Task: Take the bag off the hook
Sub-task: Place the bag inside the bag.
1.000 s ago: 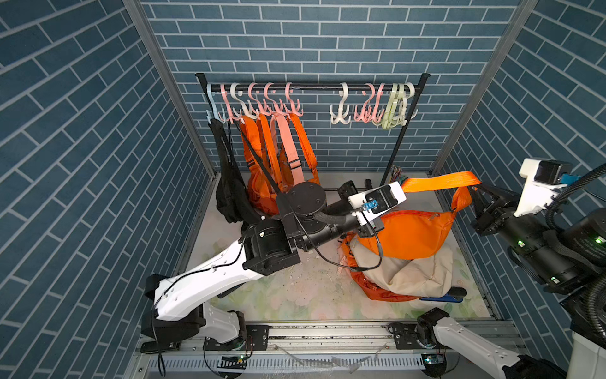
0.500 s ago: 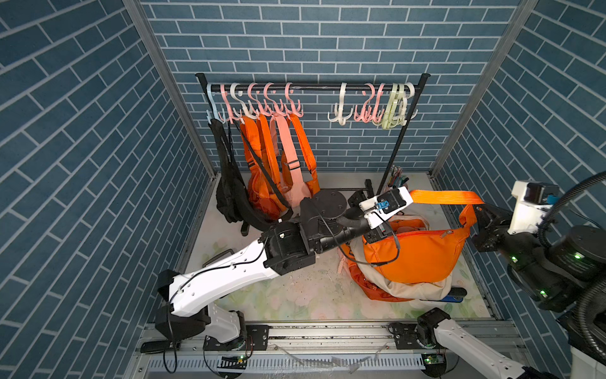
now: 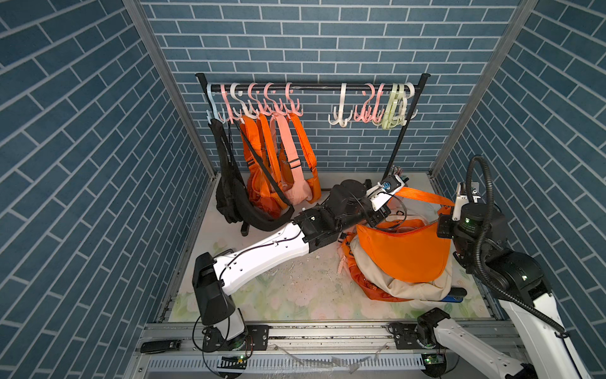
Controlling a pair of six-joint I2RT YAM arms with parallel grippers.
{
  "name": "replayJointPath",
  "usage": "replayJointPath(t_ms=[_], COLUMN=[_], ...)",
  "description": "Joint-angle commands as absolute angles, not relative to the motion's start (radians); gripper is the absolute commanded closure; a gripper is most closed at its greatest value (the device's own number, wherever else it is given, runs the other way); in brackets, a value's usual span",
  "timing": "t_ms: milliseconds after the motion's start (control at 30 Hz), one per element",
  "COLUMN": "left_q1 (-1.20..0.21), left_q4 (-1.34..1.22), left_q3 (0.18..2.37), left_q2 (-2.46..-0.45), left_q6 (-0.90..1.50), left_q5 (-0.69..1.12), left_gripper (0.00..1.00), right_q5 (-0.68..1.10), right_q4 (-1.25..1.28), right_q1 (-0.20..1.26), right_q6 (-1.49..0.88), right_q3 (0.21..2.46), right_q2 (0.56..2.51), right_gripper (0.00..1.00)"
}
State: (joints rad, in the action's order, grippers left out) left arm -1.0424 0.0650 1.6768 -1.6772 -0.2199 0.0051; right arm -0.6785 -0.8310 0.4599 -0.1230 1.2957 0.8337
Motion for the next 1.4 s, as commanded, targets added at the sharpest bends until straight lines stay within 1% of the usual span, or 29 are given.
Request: replayJointPath(t_ms=[0,100,400,533,867,1167,1367], left_q1=[-1.006,-0.981,-0.925,-0.901,-0.861,-0.856,-0.840], left_q4=[0.035,0.031,0.020,0.024,0.037,0.085,0.148], left_q3=[1.710,1.714,1.745,1.767,1.820,1.935,2.053], left_q2=[-1.702,-1.731,-1.828,-1.872,-1.990,-2.126,-2.221], left_q6=[-0.212,-0.201,-0.173,-0.172,-0.163,-0.172,-0.172], left_q5=[0.019,0.040,0.102,0.115,0.135,0.132,0.126], left_gripper=[1.00,1.00,1.00,1.00,1.00,1.00,1.00], right_q5=[-0.794,-0.784,-0.626,-0.562,-0.471,-0.368,-0.319], right_q4=[-0.769,-0.766,-0.736,-0.698,-0.607,-0.510,-0.469], right_q1=[0.415,0.366,0.240,0.214,0.141,0.074,0.047], right_q6=[-0.098,-0.113,-0.192,-0.210,-0.225,-0.274,-0.287], right_q3=[1.256,1.234,1.151,1.113,1.044,1.015,1.025], right_q2=[0.846,0.869,0.921,0.964,1.084,1.165,1.252], right_gripper=[1.00,1.00,1.00,1.00,1.00,1.00,1.00])
